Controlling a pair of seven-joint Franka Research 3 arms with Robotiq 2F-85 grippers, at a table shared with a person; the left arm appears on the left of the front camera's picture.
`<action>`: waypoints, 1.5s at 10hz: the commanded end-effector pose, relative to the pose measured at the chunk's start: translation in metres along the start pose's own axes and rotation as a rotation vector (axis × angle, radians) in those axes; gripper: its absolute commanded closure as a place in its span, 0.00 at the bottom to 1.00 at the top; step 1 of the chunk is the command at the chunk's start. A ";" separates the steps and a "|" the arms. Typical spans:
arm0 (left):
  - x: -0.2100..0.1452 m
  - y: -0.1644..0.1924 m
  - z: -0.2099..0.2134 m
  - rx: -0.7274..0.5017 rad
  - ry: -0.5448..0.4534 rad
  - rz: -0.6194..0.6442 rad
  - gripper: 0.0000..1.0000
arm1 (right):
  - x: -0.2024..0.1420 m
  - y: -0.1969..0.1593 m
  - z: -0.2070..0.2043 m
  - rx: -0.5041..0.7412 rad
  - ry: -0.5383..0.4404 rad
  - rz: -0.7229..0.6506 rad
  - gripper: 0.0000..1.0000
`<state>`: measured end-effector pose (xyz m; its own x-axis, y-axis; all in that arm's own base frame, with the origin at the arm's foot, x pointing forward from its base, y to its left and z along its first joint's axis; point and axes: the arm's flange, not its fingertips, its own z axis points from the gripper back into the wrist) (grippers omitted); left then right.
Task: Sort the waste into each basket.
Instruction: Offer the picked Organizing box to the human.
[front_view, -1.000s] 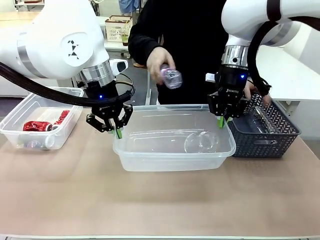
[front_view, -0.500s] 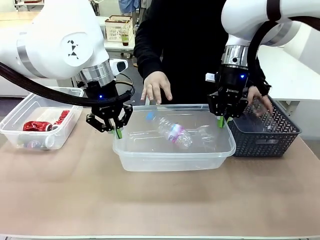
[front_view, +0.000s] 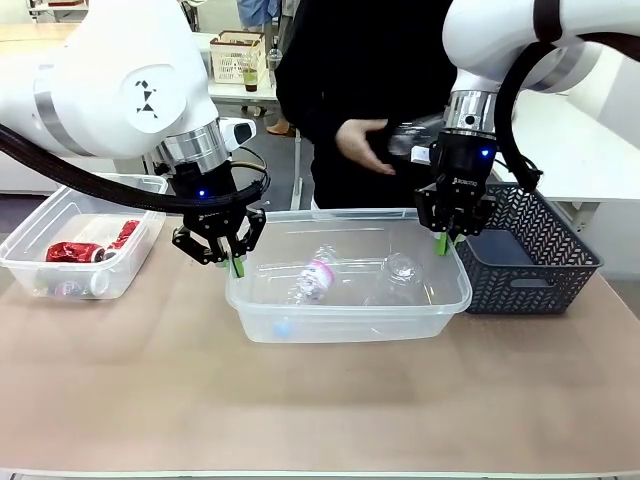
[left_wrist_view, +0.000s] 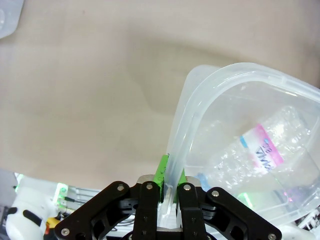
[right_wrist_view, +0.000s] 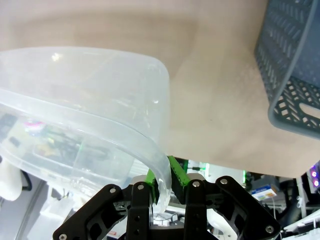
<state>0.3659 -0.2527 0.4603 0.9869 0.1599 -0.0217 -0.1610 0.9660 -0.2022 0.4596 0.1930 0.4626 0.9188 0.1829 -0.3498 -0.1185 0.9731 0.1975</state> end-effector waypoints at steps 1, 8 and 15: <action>0.003 0.008 0.003 -0.013 -0.009 0.032 1.00 | -0.004 -0.002 0.000 0.003 0.001 -0.004 1.00; 0.003 0.008 0.003 -0.013 -0.009 0.032 1.00 | -0.004 -0.002 0.000 0.003 0.001 -0.004 1.00; 0.003 0.008 0.003 -0.013 -0.009 0.032 1.00 | -0.004 -0.002 0.000 0.003 0.001 -0.004 1.00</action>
<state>0.3658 -0.2526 0.4598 0.9868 0.1602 -0.0225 -0.1614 0.9661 -0.2017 0.4596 0.1931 0.4622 0.9189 0.1827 -0.3498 -0.1180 0.9730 0.1983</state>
